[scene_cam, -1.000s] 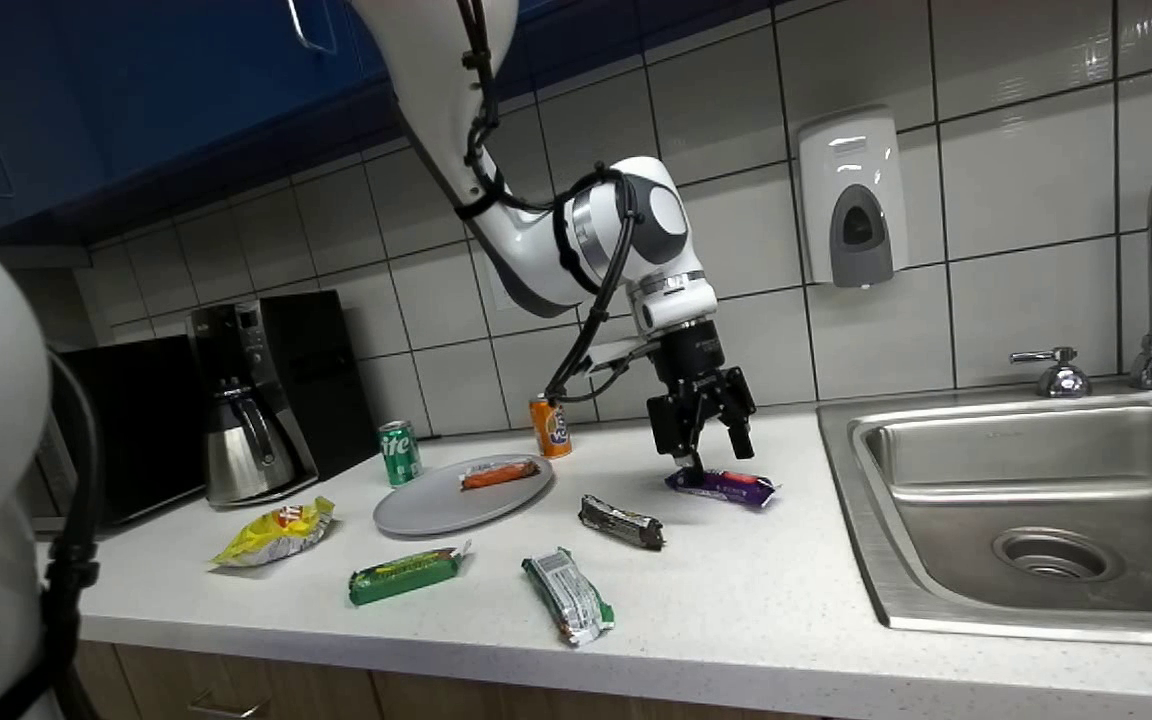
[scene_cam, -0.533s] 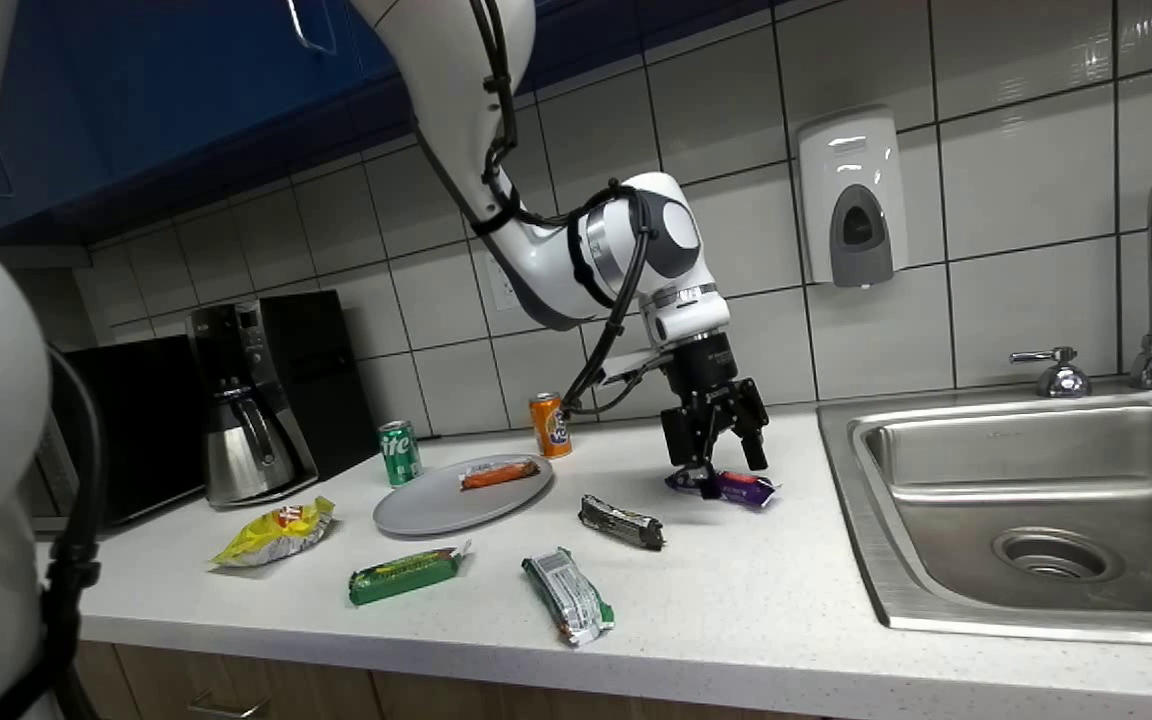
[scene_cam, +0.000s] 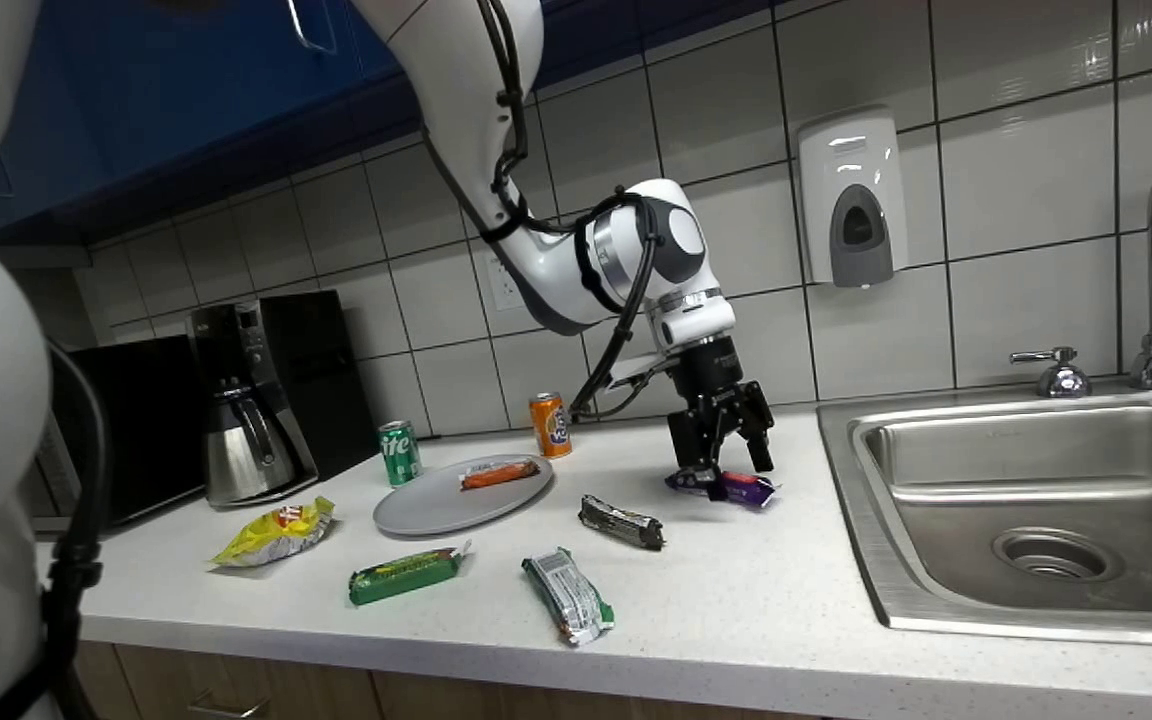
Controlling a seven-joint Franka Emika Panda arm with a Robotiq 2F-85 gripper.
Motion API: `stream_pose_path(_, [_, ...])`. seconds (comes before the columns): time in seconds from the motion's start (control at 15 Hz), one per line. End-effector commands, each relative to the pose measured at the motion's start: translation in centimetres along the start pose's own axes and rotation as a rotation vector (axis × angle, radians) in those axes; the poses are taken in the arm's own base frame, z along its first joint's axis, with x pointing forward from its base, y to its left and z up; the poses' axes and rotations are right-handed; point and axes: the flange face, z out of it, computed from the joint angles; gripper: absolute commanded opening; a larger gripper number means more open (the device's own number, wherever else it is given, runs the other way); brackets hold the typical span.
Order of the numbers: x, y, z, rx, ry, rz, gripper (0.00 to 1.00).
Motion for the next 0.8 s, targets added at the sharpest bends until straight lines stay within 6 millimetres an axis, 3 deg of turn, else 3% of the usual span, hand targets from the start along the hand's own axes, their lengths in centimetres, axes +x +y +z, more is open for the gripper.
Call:
stream_pose_path(0.0, [-0.8, -1.3, -0.2, 0.017, -0.001, 0.014, 1.00])
stream_pose_path(0.73, [-3.5, -2.4, -0.1, 0.033, 0.004, -0.025, 1.00])
